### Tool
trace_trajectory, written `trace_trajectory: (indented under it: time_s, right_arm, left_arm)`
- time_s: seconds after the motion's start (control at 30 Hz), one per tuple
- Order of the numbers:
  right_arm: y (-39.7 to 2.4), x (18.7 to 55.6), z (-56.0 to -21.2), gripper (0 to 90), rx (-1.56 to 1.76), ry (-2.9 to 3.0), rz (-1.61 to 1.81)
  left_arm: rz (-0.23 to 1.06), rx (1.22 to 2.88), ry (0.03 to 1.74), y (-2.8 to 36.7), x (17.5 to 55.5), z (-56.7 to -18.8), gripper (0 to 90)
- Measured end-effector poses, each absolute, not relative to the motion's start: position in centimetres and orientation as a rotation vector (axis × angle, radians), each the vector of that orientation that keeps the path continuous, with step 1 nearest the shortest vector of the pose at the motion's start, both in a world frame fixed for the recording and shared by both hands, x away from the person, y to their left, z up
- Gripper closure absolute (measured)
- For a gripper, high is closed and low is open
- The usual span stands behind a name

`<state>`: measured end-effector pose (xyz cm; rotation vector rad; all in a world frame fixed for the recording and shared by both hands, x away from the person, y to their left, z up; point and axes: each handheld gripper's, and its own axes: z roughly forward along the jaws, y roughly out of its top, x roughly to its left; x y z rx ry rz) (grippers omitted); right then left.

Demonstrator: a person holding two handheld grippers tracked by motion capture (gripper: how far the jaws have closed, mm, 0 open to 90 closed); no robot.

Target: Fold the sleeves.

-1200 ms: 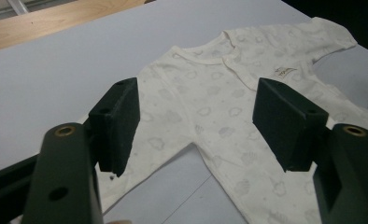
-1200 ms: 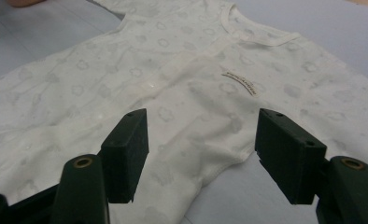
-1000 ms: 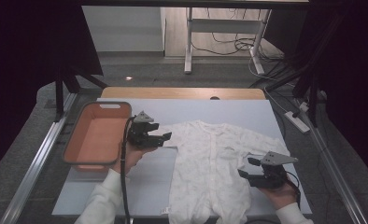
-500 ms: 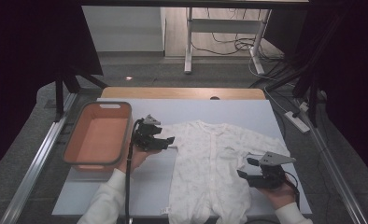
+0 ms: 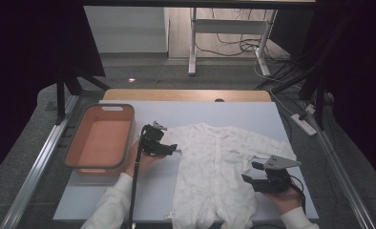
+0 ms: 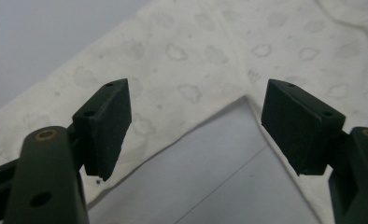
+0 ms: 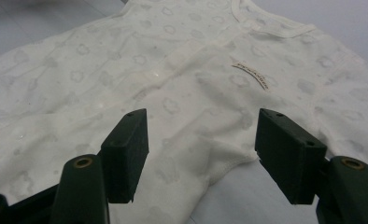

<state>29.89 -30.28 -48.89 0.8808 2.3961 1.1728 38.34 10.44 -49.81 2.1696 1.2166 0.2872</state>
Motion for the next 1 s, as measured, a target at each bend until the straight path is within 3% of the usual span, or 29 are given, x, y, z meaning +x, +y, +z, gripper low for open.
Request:
trace_trajectory:
  time_s: [0.53,1.0]
  right_arm:
    - [-30.1,29.9,-48.9,34.9,0.871,2.409,1.167]
    - [-30.2,29.8,-49.0,34.4,0.861,2.396,1.152]
  left_arm:
    - [0.275,2.264,1.278,10.3,40.3,-52.5,20.5]
    - [0.296,2.289,1.271,10.4,40.3,-52.7,23.8]
